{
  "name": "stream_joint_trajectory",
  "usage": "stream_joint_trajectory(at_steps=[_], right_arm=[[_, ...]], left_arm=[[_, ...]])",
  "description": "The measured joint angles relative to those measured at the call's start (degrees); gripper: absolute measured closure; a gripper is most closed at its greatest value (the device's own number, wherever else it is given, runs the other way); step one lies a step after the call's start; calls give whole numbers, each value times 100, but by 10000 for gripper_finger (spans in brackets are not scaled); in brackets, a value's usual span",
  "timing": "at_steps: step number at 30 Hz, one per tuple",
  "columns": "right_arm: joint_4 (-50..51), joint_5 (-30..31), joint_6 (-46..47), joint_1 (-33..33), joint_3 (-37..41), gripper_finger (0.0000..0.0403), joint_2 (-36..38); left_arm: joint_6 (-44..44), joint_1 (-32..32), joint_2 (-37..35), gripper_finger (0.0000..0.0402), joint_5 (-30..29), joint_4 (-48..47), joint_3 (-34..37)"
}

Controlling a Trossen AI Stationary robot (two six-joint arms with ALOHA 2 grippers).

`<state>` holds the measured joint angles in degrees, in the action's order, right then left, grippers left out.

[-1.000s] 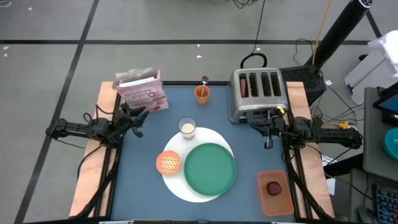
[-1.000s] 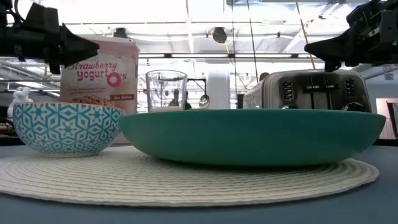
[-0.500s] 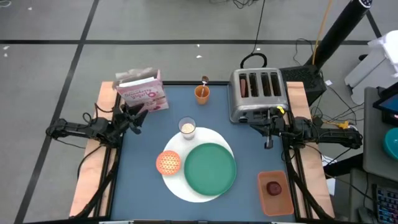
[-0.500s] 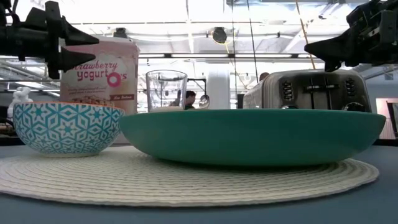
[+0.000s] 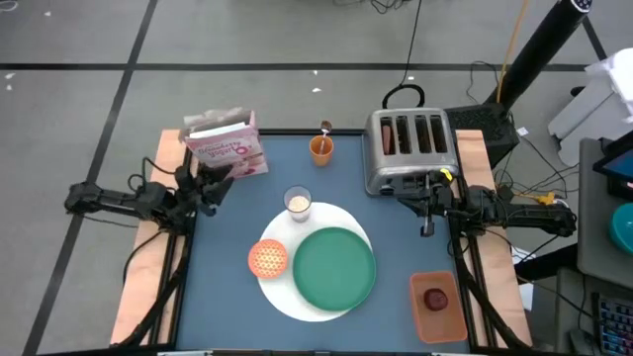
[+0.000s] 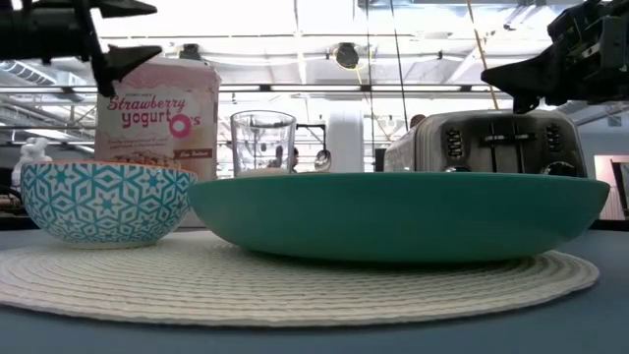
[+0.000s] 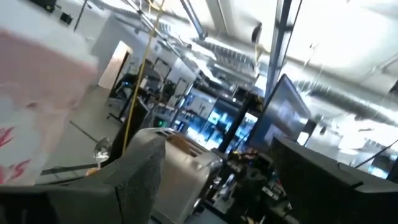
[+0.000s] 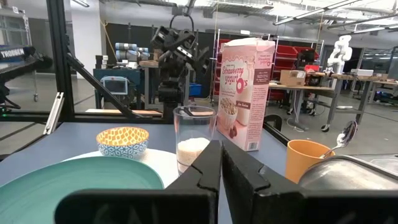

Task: Arrange a breakfast setting
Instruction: Pour the cereal from the cereal box into the orange bowl

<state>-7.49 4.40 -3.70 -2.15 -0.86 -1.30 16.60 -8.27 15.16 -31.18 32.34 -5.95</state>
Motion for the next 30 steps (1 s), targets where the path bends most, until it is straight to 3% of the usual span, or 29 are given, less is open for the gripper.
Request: stream_joint_trajectory(at_steps=[9,15,18,30], right_arm=[[0,0,0,0,2,392,0],[0,-1,-1,-1,0,392,-1],[0,0,0,0,1,392,0],[-1,24,-306,-2,1,392,-2]], left_arm=[[-1320,0,1851,103,-31,5,-1680],[-2095,0,2585,103,-254,-157,-2873],[-2128,50,2758,103,-554,-781,-3477],[-1470,1187,3192,103,-575,-4092,-5249]])
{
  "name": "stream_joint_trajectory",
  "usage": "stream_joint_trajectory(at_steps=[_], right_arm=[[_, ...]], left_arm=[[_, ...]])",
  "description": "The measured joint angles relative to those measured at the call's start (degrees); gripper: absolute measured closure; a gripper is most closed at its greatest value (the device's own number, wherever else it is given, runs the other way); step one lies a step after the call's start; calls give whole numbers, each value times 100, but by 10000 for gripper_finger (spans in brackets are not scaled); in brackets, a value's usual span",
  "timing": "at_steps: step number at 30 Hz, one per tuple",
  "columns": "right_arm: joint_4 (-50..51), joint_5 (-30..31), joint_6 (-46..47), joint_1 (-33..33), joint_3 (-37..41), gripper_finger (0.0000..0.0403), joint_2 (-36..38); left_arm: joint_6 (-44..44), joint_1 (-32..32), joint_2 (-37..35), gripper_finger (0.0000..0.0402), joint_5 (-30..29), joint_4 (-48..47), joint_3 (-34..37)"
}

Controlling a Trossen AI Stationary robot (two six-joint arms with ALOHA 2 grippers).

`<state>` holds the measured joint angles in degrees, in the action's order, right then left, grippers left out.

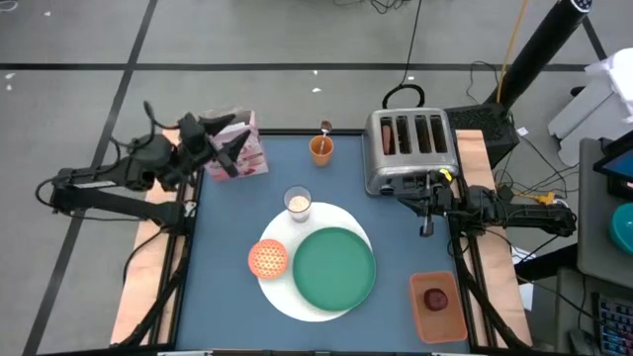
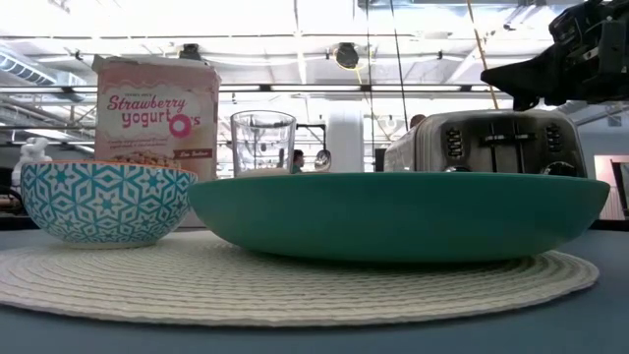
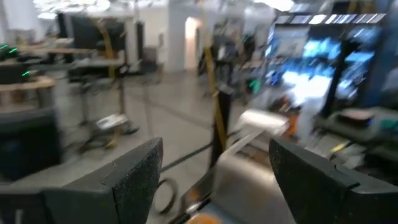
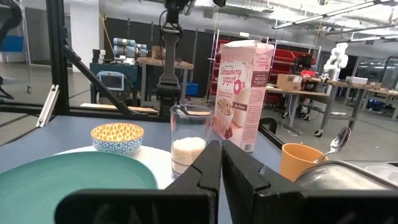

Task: Arrange a breakfast setting
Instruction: Pour the cereal from the cereal box into the orange bowl

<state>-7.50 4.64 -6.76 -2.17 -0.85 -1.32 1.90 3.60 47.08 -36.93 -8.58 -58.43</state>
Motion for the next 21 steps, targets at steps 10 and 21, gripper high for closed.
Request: stream_joint_trajectory(at_steps=[10,21], right_arm=[[1,0,3,2,-1,392,0],[-1,-7,4,1,0,392,2]], left_arm=[[147,1287,292,103,533,-1820,-584],[99,2280,441,103,1498,-2760,-586]])
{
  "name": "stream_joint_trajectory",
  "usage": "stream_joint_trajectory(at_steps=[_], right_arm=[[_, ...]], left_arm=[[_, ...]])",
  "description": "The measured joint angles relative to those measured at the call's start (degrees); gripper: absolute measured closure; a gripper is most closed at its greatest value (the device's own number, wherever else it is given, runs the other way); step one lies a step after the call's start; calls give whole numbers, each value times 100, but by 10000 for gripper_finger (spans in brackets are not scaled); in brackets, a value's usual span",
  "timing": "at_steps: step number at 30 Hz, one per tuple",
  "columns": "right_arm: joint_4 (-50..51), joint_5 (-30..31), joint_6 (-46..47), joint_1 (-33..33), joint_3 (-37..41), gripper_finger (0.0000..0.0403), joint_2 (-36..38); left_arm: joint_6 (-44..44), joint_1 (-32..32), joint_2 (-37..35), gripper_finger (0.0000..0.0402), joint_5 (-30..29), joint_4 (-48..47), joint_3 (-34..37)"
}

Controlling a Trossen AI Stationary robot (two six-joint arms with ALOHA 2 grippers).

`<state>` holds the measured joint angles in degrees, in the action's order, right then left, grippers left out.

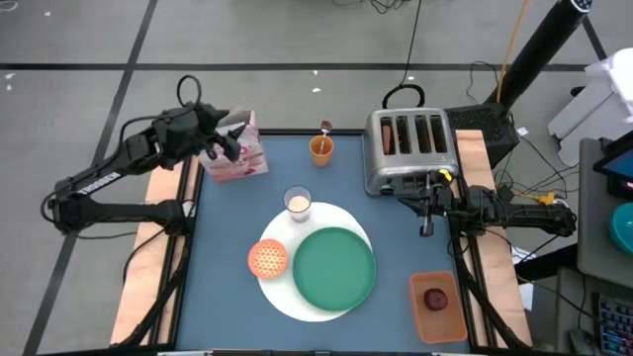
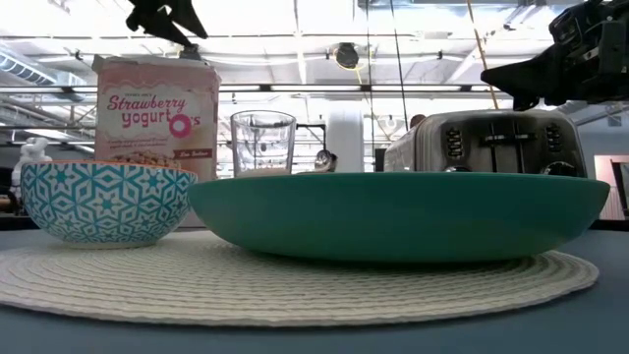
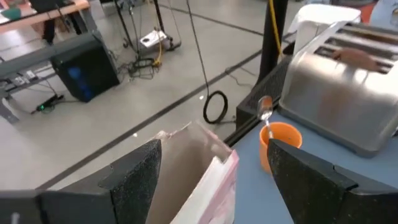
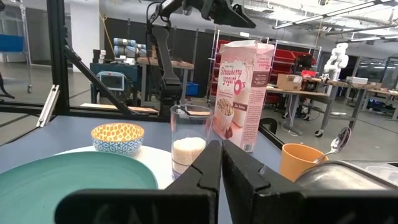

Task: Arrange a breakfast setting
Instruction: Pour the cereal from the cereal box into the orange bowl

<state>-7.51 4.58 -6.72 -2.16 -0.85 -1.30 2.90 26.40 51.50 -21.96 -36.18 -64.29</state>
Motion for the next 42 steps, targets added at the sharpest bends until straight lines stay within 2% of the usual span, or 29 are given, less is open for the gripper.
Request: stream_joint_trajectory(at_steps=[11,25,37,42], right_arm=[[0,-13,2,1,-1,392,-1],[1,-15,2,0,-1,392,-1],[0,-16,4,0,0,392,-2],[2,-17,4,1,-1,392,0]], left_arm=[[-168,514,291,103,401,-662,0],[-478,835,956,106,715,-1284,0],[-625,1200,1345,181,702,-1364,-7],[-623,1225,1404,214,917,-1395,-8]])
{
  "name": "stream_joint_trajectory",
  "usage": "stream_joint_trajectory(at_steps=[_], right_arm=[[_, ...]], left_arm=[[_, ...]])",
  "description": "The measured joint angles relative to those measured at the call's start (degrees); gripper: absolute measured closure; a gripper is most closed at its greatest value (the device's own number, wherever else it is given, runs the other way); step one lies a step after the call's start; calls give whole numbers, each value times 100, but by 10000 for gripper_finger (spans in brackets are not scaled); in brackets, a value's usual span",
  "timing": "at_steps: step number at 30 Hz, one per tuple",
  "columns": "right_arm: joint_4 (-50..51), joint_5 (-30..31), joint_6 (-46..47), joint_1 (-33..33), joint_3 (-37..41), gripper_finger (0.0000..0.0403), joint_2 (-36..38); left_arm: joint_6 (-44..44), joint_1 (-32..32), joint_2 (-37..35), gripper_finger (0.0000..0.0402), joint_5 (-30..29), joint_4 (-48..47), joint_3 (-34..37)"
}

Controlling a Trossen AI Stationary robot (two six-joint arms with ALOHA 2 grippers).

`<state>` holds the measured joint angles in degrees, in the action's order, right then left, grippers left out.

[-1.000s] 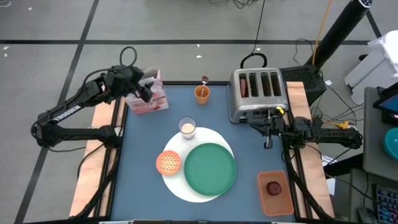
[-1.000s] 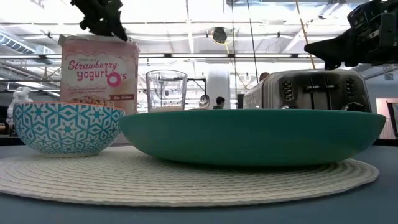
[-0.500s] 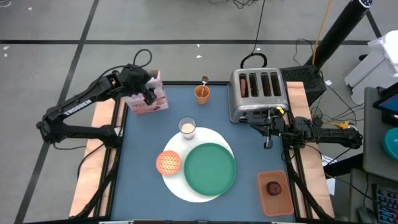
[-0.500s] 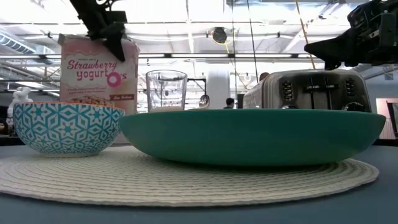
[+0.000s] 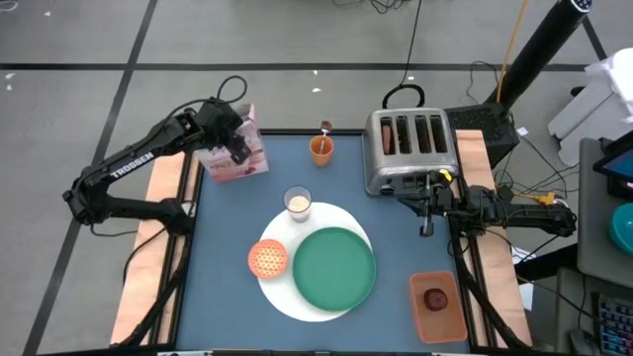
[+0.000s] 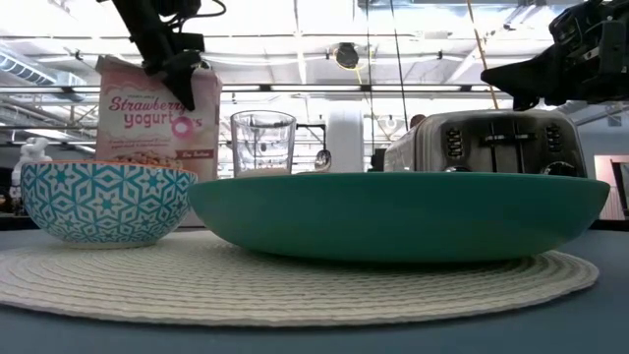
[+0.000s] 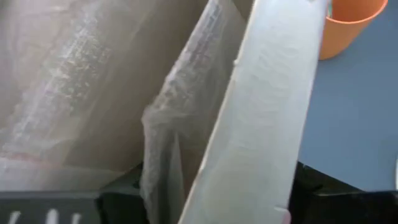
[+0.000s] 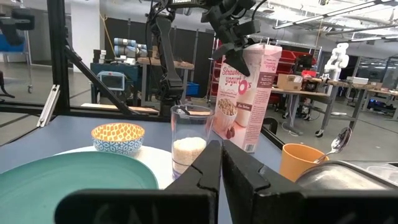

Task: Arrange a breakfast setting
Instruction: Pour the cereal from the cereal box into the orange bowl

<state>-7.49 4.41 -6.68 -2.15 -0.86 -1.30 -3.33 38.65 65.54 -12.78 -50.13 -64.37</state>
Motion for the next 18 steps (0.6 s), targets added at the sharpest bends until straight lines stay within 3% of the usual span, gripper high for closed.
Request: stream_joint_trajectory(at_steps=[18], right_arm=[[-1,0,-2,0,0,392,-2]], left_arm=[[7,0,0,325,58,-101,0]])
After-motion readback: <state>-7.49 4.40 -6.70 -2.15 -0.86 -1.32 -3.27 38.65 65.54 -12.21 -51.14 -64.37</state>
